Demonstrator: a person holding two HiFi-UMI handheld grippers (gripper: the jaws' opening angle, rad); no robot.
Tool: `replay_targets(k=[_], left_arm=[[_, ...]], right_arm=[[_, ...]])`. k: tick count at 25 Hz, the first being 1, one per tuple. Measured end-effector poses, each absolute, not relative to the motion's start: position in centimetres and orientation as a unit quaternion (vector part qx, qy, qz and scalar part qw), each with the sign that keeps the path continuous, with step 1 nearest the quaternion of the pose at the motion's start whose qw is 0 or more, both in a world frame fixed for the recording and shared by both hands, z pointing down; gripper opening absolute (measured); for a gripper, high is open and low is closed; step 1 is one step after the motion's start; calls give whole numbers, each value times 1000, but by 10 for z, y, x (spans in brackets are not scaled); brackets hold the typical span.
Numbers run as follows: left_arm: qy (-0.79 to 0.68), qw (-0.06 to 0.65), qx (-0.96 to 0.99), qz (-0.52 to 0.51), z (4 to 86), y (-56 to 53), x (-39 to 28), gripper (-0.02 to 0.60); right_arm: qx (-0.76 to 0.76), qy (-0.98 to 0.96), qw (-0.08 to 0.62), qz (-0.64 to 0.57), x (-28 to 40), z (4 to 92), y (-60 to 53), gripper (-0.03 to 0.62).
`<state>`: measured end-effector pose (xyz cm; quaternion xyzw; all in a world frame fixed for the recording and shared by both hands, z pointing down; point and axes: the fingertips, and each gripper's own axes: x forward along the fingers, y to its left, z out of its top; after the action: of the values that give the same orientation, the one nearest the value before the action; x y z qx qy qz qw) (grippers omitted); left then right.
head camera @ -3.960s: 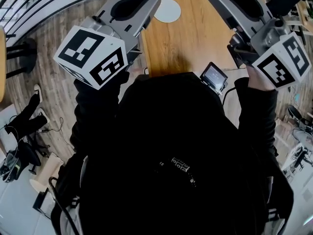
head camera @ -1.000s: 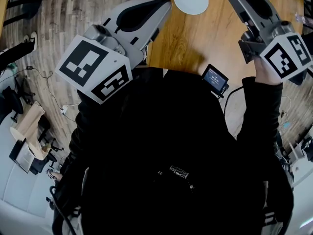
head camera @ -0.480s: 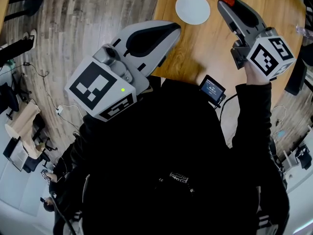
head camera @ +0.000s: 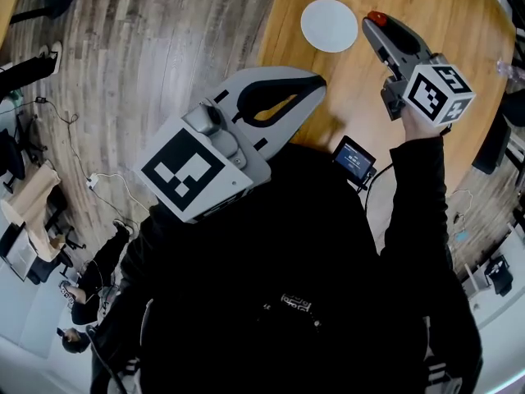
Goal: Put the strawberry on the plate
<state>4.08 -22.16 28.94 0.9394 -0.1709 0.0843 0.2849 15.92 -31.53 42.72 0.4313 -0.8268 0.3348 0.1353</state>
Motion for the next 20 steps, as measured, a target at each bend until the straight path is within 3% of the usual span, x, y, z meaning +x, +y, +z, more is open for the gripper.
replay_targets(k=[8, 20], left_arm=[[-105, 215, 966, 99, 277, -182, 64, 5], [-100, 223, 966, 86, 280, -171, 66, 5]], right_arm=[[431, -812, 173, 354, 174, 471, -313, 150], [411, -783, 251, 394, 180, 571, -308, 150]])
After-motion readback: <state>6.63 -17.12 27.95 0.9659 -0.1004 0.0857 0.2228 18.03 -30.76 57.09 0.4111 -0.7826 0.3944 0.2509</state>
